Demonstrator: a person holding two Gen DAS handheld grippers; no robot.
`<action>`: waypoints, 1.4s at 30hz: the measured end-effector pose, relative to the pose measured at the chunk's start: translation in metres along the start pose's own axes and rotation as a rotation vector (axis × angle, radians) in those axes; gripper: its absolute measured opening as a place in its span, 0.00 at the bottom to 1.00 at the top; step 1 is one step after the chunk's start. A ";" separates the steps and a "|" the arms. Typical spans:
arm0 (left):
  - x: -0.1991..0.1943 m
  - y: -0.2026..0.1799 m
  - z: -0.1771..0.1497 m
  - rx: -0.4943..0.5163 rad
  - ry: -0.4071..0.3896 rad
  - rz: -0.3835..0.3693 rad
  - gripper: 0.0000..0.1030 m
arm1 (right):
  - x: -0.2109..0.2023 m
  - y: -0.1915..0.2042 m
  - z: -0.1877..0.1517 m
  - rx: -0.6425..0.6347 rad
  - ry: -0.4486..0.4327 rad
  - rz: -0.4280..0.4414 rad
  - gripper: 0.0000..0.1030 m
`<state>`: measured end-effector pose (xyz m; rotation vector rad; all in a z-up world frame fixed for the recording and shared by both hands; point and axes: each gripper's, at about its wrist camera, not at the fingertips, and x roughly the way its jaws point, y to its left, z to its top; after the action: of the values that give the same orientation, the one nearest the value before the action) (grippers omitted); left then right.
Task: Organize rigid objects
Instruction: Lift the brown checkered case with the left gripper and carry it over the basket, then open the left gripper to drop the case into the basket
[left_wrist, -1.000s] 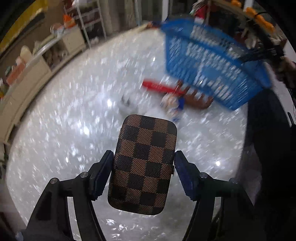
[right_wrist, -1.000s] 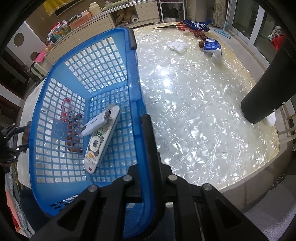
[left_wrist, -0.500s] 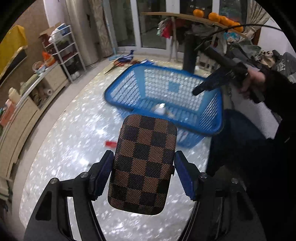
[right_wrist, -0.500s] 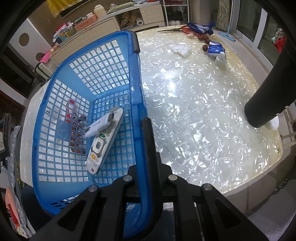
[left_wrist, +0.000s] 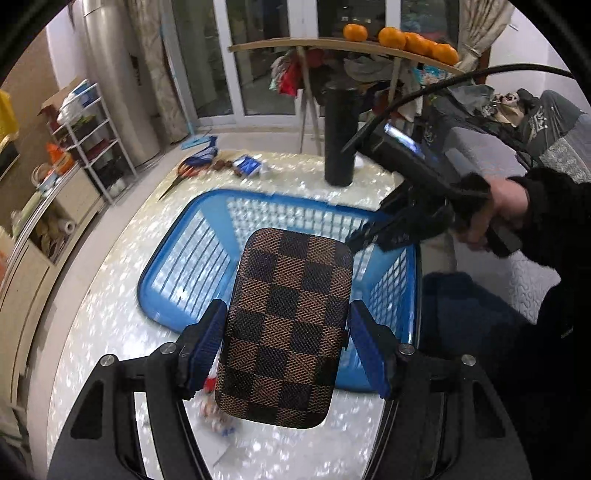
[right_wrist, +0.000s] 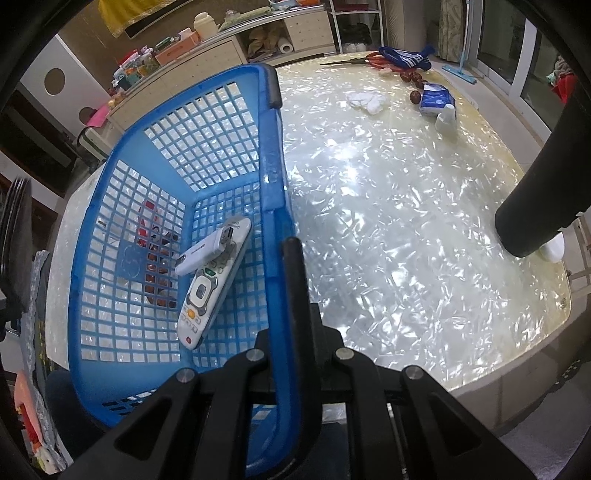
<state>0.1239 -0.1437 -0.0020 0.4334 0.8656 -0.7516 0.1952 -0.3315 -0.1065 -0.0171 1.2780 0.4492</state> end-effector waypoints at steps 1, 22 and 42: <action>0.005 -0.003 0.005 0.010 -0.002 -0.007 0.69 | 0.000 0.000 0.000 0.000 -0.001 -0.002 0.07; 0.110 -0.005 0.013 0.096 0.189 -0.055 0.69 | -0.004 -0.003 -0.003 0.014 -0.017 0.041 0.08; 0.151 -0.008 0.006 0.143 0.313 -0.042 0.69 | -0.003 -0.003 -0.004 0.008 -0.025 0.044 0.08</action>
<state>0.1846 -0.2155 -0.1208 0.6739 1.1197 -0.7993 0.1924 -0.3361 -0.1058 0.0233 1.2574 0.4808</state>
